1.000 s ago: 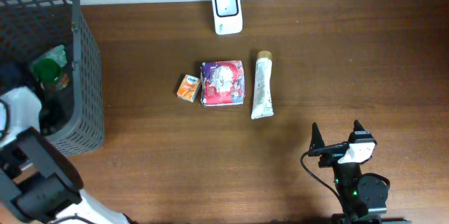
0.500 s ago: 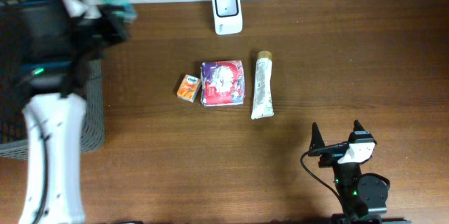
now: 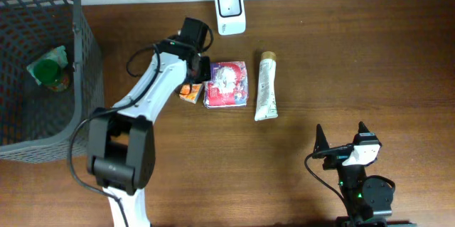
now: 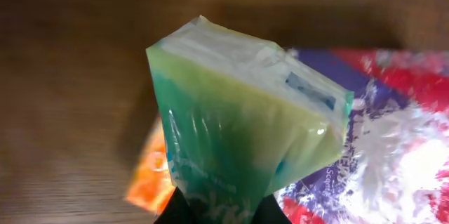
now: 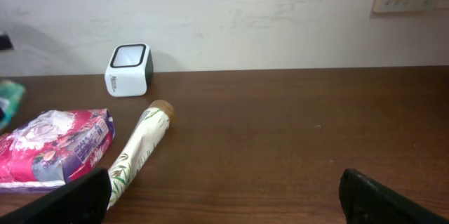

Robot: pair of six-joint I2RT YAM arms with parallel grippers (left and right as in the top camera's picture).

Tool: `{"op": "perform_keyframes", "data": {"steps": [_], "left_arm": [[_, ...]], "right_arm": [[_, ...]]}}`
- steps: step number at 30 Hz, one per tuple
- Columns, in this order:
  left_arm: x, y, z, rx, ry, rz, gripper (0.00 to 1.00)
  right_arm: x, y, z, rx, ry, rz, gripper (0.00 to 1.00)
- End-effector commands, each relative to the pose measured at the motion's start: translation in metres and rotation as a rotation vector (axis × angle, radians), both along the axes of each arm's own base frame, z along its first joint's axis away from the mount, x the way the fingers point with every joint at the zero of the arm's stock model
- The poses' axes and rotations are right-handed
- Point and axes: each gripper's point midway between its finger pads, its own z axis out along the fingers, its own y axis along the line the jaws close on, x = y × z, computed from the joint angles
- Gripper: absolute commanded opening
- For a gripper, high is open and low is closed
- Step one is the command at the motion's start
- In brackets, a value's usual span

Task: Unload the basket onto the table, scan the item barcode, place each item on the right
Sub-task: 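Place the green tissue pack beside the orange box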

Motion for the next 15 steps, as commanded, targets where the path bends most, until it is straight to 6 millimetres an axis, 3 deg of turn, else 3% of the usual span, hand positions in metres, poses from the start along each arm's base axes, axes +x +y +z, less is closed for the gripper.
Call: {"op": "perform_keyframes", "data": {"steps": [1,5,7,9,11,15], "left_arm": [[-0.012,-0.024,-0.017,-0.063,0.064,-0.015,0.2],[-0.016,-0.033,-0.021,-0.074,0.077,-0.036,0.29],[-0.018,-0.045,-0.019,-0.14,0.092,-0.057,0.51],[-0.012,-0.053,-0.008,-0.179,0.071,-0.069,0.52],[0.004,-0.056,0.021,-0.194,0.021,-0.067,0.57],[0.035,-0.042,0.093,-0.206,-0.097,-0.085,0.6]], "right_arm": [[0.0,0.001,-0.003,0.007,0.004,0.0,0.99],[0.0,0.001,-0.003,0.007,0.004,0.0,0.99],[0.0,0.001,-0.003,0.007,0.004,0.0,0.99],[0.0,0.001,-0.003,0.007,0.004,0.0,0.99],[0.0,0.001,-0.003,0.007,0.004,0.0,0.99],[0.0,0.001,-0.003,0.007,0.004,0.0,0.99]]}}
